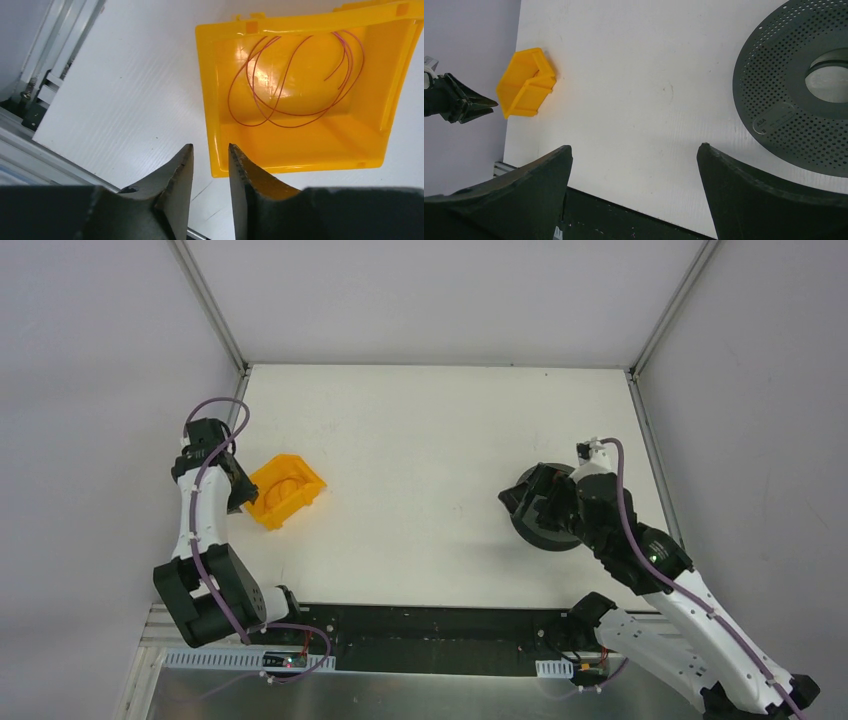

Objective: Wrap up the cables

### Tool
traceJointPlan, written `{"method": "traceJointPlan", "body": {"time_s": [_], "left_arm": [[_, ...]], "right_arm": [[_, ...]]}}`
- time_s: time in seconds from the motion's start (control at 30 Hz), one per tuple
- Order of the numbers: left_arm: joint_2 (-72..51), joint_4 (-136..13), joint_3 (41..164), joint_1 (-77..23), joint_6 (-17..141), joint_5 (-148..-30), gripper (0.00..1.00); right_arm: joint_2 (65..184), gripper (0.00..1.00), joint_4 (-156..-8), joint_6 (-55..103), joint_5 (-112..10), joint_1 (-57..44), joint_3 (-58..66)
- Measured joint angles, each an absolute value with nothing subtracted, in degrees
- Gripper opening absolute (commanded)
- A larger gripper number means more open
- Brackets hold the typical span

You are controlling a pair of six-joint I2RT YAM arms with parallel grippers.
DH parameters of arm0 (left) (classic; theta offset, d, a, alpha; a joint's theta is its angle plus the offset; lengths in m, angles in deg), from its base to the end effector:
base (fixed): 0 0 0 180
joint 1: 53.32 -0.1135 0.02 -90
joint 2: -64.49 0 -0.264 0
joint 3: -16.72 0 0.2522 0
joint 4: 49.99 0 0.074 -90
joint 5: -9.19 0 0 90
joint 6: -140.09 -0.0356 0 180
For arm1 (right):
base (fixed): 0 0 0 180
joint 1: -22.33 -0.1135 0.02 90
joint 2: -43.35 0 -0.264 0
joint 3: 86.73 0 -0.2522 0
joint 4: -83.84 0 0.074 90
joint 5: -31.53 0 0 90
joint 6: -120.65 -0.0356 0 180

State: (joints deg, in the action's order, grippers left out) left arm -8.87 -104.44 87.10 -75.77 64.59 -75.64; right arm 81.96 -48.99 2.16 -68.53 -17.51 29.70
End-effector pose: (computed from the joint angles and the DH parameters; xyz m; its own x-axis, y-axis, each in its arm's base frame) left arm 0.2346 0.1004 0.2611 -0.6476 -0.5374 -0.5402 -0.6066 0.7926 -0.0613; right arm 0.1140 0.0870 0.3434 -0.4968 0.1972 -0.8452 -0.3068 0.8710 0.3836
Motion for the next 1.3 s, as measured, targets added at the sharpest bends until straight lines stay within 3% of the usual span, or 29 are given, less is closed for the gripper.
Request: {"method": "traceJointPlan", "body": {"time_s": [0.23,0.37,0.57,1.0,1.3], "left_arm": [[-7.41,-106.23,90.53,-75.14,65.01,-73.87,0.37],[-7.65,-106.06,92.56,-69.70,67.32,-73.71,0.38],[-16.26,-104.09,97.59,-66.09,71.17,-75.07,0.38],[-26.84,-102.54,95.80,-66.13,75.72,-74.63,0.42],[-31.06,-101.23,93.74,-66.13,76.59,-74.59,0.34]], "right_arm": [[77.42,0.99,-48.90,3.23,-67.55,-17.51,29.70],[77.07,0.99,-49.39,3.76,-66.70,-17.51,29.70],[77.68,0.99,-49.60,4.72,-66.30,-17.51,29.70],[77.94,0.99,-50.13,6.73,-65.78,-17.51,29.70],[79.43,0.99,-50.22,8.26,-65.71,-17.51,29.49]]}}
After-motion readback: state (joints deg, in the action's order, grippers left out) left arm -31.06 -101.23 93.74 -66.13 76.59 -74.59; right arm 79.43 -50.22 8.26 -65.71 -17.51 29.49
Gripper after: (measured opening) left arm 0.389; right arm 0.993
